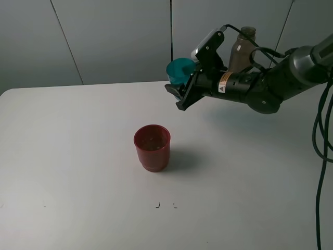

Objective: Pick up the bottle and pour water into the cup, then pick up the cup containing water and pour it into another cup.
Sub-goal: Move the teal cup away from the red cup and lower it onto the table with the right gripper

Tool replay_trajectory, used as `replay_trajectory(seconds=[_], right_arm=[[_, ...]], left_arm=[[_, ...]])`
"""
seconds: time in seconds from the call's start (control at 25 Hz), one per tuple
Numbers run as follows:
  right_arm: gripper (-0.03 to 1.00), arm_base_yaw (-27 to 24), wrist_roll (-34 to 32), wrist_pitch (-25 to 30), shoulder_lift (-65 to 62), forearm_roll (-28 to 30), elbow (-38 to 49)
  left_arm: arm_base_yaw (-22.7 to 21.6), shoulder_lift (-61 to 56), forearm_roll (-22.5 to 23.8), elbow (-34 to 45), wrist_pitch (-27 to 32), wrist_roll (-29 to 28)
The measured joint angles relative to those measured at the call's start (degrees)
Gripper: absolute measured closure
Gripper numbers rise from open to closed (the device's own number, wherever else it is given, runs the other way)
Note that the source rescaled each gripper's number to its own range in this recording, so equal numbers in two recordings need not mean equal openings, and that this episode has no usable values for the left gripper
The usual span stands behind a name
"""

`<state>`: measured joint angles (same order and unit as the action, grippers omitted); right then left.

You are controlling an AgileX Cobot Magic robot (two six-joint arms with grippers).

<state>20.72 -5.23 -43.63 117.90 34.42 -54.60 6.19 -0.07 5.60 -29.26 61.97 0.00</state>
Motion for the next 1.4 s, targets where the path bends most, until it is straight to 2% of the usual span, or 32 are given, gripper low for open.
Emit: replay_trajectory(seconds=[0.2,0.4,1.0,1.4], right_arm=[[0.92,-1.2,-6.9,0.9,1.2,-3.0,0.0],[0.92,-1.4,-8.8,-0.1,5.4,-7.4,0.0],[0.92,-1.4,-7.3,-10.1,13.3,-14.4,0.0],[0.92,-1.4,-2.5,-10.9,14.4,-15.7,0.0]], left_arm=[[0.0,0.0,0.0,0.0,0.0,0.0],[0.0,0.0,0.0,0.0,0.0,0.0],[0.0,0.0,0.0,0.0,0.0,0.0],[0.0,0.0,0.0,0.0,0.0,0.0]])
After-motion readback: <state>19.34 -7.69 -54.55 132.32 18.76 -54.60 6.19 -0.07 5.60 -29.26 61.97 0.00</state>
